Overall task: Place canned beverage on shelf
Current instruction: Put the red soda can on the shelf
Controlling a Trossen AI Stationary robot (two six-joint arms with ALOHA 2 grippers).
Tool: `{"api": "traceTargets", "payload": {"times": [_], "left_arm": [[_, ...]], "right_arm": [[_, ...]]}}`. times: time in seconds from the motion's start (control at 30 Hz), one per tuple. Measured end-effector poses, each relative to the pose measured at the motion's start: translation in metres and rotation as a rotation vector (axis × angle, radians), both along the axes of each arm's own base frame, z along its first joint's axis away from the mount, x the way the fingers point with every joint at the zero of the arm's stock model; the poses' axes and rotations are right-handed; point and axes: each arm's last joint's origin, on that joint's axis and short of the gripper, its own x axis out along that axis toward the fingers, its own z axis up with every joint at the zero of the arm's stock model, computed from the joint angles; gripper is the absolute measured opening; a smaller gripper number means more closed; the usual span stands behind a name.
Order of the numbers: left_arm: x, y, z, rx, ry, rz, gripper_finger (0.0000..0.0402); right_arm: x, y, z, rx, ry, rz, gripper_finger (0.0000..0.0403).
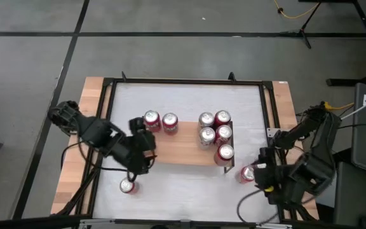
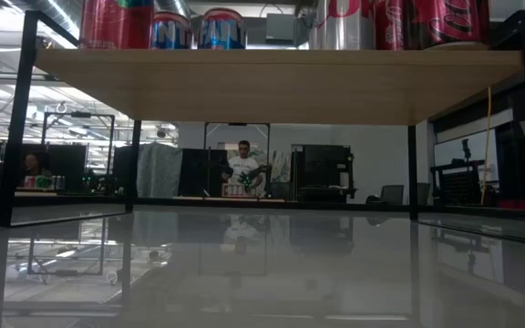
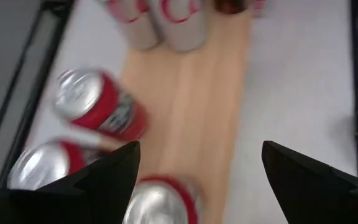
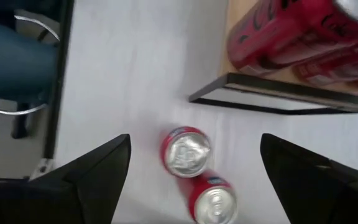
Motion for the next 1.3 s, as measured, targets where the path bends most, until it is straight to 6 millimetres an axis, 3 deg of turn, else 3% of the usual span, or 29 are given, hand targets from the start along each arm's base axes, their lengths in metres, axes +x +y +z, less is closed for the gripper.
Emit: {"api": "traceTargets", "payload": {"times": [0.3,0.77,1.07,1.17,1.3], "left_arm": [[-0.036,-0.038,-0.003,-0.211,0.000,0.175,0.0326],[-0.064,-0.074,-0.007,-0.701,0.010,0.700,0.0326],[-0.062,-0.094,-0.052,-0.767,0.264,1.108,0.0326],[-0.062,-0.095,-0.070,-0.747,0.264,1.247,0.0326],[-0.058,-0.095,-0.087,-0.709,0.245,1.275,0.0326]], "right_arm": [[-0.027,0.017,0.005,0.047,-0.112,-0.002,0.0347],[-0.017,0.024,0.008,0.097,-0.233,-0.034,0.0347],[-0.018,0.024,0.008,0.097,-0.232,-0.032,0.0347],[-0.018,0.024,0.008,0.098,-0.231,-0.032,0.0347],[-0.018,0.024,0.008,0.097,-0.230,-0.031,0.0347]]}}
